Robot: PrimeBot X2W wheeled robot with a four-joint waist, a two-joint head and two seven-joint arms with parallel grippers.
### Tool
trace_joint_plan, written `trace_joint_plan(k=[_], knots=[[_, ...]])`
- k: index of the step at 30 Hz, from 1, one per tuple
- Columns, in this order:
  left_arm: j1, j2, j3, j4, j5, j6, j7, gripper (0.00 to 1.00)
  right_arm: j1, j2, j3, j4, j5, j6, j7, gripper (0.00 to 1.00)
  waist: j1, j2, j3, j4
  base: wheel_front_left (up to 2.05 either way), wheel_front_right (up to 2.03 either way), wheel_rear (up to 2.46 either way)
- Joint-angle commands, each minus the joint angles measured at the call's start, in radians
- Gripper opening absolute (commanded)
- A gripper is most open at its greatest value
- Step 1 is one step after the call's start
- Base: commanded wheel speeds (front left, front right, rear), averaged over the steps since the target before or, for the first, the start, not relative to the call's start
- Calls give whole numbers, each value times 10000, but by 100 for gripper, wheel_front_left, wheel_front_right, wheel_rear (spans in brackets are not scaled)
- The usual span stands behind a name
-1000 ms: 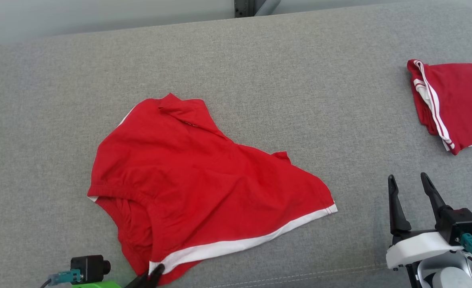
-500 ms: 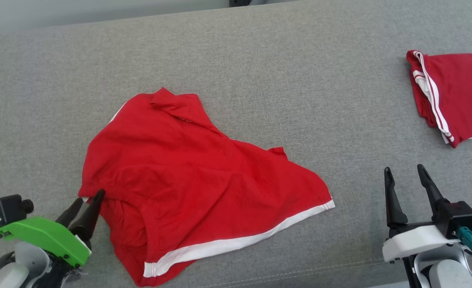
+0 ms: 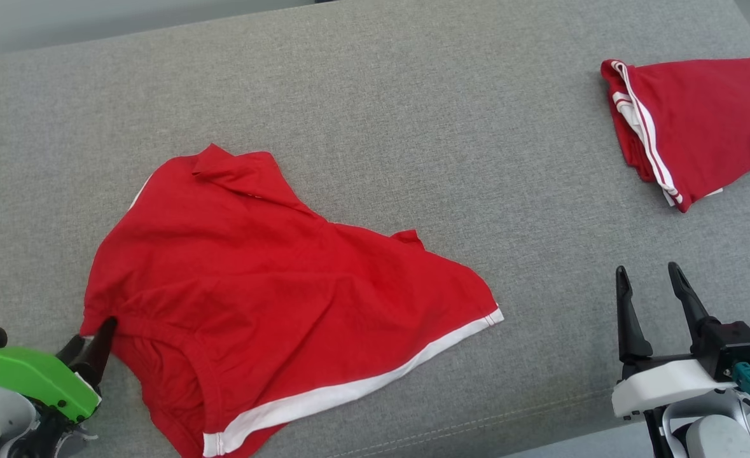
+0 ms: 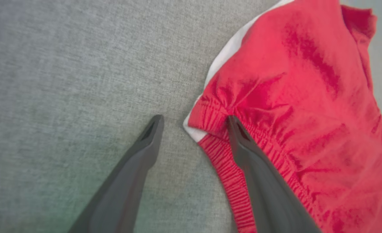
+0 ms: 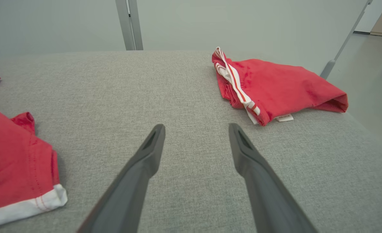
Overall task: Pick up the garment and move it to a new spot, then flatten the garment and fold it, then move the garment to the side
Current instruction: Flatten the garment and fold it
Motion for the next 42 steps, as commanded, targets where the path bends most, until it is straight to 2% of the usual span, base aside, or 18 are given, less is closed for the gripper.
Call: trace_joint_plan(k=[1, 3, 4, 5, 6, 11, 14, 17, 22, 23, 25, 27, 31, 37, 39, 40, 41, 42], knots=[[102, -465, -109, 22, -283, -399, 217, 100, 80, -20, -19, -55, -31, -7, -2, 100, 0, 79, 8, 31, 0, 0, 0], [34, -565, -103, 66, -377, -521, 259, 100, 49, -20, -23, -55, -62, -7, -2, 100, 0, 79, 20, 62, 0, 0, 0], [-48, -628, -131, 135, -393, -622, 305, 93, 8, -20, -9, -56, -77, -8, -2, 100, 0, 79, 26, 88, 0, 0, 0], [-155, -695, -153, 215, -337, -689, 320, 35, -30, -20, 8, -63, -94, -8, -2, 100, 0, 79, 38, 115, 0, 0, 0], [-309, -777, -138, 299, -240, -770, 206, 0, -68, -20, 25, -69, -111, -8, -2, 100, 0, 79, 52, 145, 0, 0, 0], [-1430, -1005, -133, 676, 1201, -1350, -1291, 0, -151, -22, 36, -80, -212, -8, -2, 100, 0, 79, 102, 259, 0, 0, 0], [-1972, -1233, -182, 1097, 1946, -1521, -2183, 0, -170, -22, 65, -71, -252, -8, -2, 100, 0, 79, 104, 281, 0, 0, 0], [-2430, -1433, -132, 1661, 2602, -1553, -2619, 0, -163, -22, 132, -24, -253, -8, -2, 100, 0, 79, 74, 244, 0, 0, 0], [-2670, -1673, 114, 2811, 3375, -1079, -2828, 0, -88, -22, 108, -49, -182, -8, -1, 100, 0, 79, 66, 135, 0, 0, 0], [-2611, -1769, 133, 2987, 3410, -1082, -2840, 21, -53, -20, 94, -54, -173, -8, -1, 100, 0, 79, 55, 126, 0, 0, 0], [-2499, -1882, 230, 3322, 3457, -1111, -2860, 100, 26, -22, 64, -40, -179, -8, -1, 100, 0, 79, 19, 133, 0, 0, 0], [-2381, -1972, 332, 3515, 3600, -1104, -2858, 100, 82, -22, 5, -31, -186, -8, -1, 100, 0, 79, -56, 155, 0, 0, 0], [-1943, -2112, 1173, 3071, 4371, -660, -2858, 100, 143, -22, -216, -236, -298, -8, -1, 100, 0, 79, -301, 283, 0, 0, 0], [45, -2702, 3178, 576, 6385, 201, -2852, 100, 305, -20, -602, -672, -457, -8, -1, 100, 0, 79, -878, 650, 0, 0, 0], [835, -3044, 3724, -357, 7087, 396, -2853, 100, 311, -22, -736, -798, -485, -8, -1, 100, 0, 79, -1060, 801, 0, 0, 0], [835, -3044, 3724, -357, 7087, 396, -2853, 100, 311, -22, -736, -798, -485, -8, -1, 100, 0, 79, -1060, 801, 0, 0, 0], [1623, -3442, 4071, -1156, 7768, 533, -2853, 100, 365, -20, -815, -879, -511, -8, -1, 100, 0, 79, -1302, 953, 0, 0, 0], [1949, -3639, 4223, -1478, 8064, 479, -2852, 100, 415, -22, -837, -903, -534, -8, -1, 100, 0, 79, -1410, 1043, 0, 0, 0]])
